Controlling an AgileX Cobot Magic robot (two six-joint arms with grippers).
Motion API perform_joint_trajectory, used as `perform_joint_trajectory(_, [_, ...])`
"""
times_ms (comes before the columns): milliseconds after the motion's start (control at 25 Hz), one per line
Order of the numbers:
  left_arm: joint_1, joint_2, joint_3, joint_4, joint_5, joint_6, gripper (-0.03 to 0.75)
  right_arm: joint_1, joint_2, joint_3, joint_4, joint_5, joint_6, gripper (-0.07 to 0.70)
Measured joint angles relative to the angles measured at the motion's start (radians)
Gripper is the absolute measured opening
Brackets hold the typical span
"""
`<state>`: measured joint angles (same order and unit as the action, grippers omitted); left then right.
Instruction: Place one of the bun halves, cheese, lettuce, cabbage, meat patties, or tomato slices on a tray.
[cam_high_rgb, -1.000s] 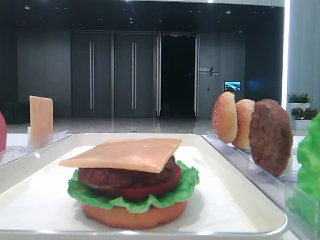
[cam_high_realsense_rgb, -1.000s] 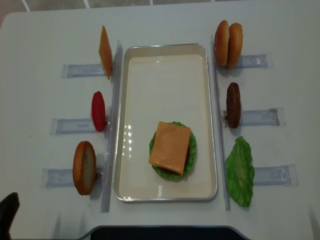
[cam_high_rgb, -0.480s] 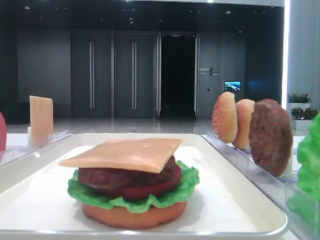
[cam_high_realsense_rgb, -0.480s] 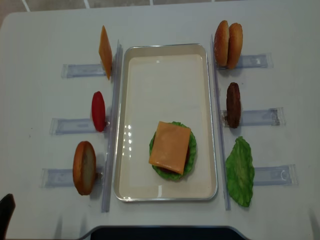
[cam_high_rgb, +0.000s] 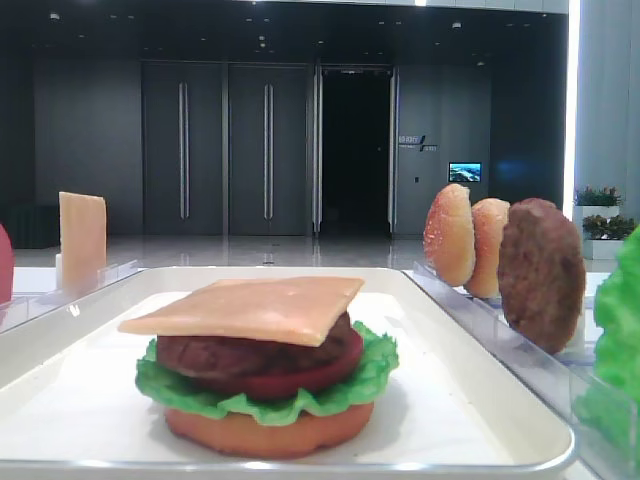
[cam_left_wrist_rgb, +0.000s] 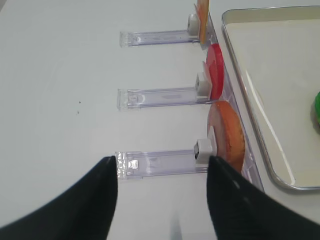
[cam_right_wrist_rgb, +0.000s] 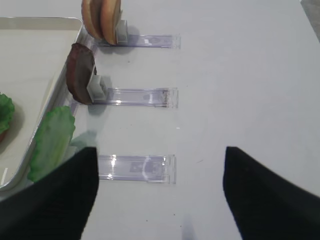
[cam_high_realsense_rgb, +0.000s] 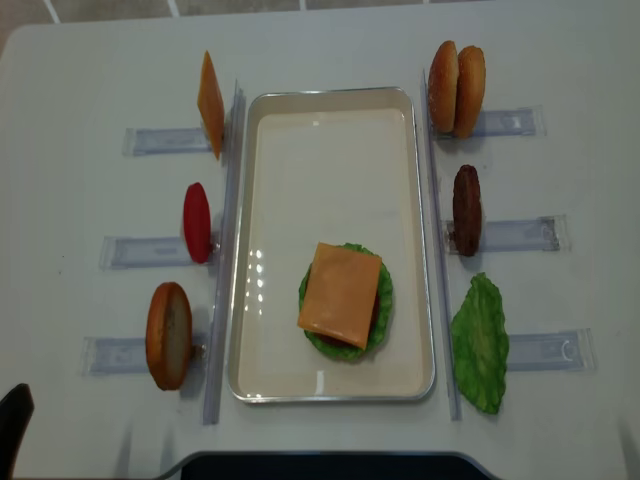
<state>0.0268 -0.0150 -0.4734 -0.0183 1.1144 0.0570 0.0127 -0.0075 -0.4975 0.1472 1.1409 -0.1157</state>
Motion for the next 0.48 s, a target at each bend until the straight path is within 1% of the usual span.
perform_joint_trajectory(480, [0.0,0.0,0.0,0.0,0.0,-0.001,0.426,0.0,0.0,0.0,0.0,0.0,0.0,0.524])
